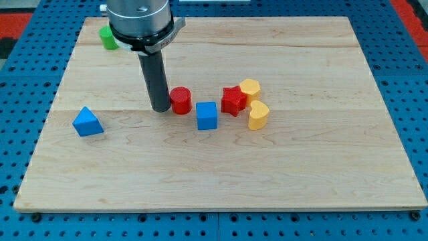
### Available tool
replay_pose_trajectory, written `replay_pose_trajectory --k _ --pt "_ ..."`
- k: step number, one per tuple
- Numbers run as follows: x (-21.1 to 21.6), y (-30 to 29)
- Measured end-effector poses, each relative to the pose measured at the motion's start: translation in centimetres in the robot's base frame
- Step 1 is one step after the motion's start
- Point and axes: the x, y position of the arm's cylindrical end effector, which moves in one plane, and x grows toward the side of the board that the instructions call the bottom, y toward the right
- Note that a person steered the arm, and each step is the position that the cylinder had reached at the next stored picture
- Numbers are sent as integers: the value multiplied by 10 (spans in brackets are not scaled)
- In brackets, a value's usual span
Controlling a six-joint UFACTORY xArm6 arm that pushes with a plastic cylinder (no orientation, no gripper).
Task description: Move your arm left to the blue triangle
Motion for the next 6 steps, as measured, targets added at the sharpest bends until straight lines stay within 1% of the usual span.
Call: replay_pose_trajectory --k 2,3,4,5,6 --pt "-14 30" --pt "28 -7" --pt "97 12" --pt "128 -44" --pt "119 -123"
